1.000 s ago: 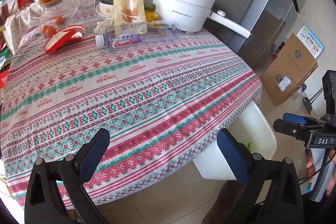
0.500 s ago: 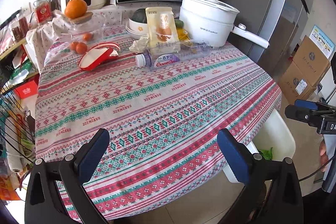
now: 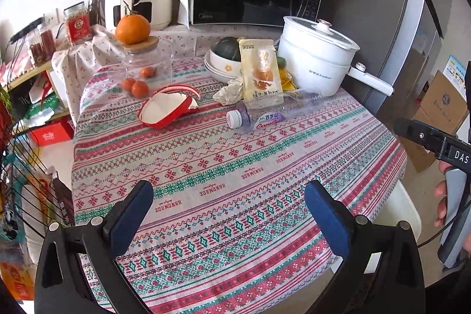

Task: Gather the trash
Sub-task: 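Move both tools back over the table toward the clear water bottle, then grasp the clear plastic water bottle with the right tool and lift it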

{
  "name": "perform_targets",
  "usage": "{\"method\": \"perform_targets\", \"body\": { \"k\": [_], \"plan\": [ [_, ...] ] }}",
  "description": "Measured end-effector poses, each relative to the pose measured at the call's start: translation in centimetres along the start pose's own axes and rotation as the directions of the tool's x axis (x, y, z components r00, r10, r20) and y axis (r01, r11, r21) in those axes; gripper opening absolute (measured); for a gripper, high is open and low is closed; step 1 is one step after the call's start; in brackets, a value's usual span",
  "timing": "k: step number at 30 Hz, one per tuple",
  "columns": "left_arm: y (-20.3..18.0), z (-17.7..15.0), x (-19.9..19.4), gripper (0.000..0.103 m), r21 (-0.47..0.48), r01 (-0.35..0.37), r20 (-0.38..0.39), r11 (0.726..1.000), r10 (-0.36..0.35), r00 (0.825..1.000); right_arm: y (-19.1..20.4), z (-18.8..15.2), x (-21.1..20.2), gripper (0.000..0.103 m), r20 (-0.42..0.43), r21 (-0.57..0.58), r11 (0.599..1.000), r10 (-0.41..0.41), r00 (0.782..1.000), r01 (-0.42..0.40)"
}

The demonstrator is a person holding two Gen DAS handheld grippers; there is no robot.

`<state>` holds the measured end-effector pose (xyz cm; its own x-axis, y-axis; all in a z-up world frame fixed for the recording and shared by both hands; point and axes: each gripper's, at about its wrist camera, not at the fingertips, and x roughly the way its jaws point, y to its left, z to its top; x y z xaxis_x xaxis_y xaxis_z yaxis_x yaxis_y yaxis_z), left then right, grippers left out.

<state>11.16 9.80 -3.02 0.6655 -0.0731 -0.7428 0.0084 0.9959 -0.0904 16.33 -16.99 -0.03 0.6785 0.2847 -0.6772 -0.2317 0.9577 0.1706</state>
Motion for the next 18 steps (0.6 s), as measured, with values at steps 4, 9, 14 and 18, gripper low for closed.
{"method": "perform_targets", "body": {
  "k": [4,9,14,18],
  "plan": [
    [0.9,0.2,2.2,0.103,-0.019,0.006,-0.034,1.0,-0.007,0.999,0.5,0.1,4.6,0.103,-0.072,-0.016,1.0,0.009,0.997,-0.01],
    [2.2,0.5,3.7,0.103,-0.049,0.003,-0.067,0.999,-0.006,0.998,1.4,0.2,10.1,0.103,-0.162,-0.043,0.999,0.001,0.987,-0.008],
    [3.8,0.8,4.4,0.103,-0.089,-0.014,-0.102,0.996,0.005,0.995,1.6,1.8,14.5,0.103,-0.195,0.078,0.997,0.035,0.98,-0.02],
    [5.3,0.8,4.9,0.103,-0.137,-0.026,-0.13,0.99,0.008,0.992,0.9,3.9,17.2,0.103,-0.203,0.281,0.96,0.043,0.978,0.016]
  ]
}}
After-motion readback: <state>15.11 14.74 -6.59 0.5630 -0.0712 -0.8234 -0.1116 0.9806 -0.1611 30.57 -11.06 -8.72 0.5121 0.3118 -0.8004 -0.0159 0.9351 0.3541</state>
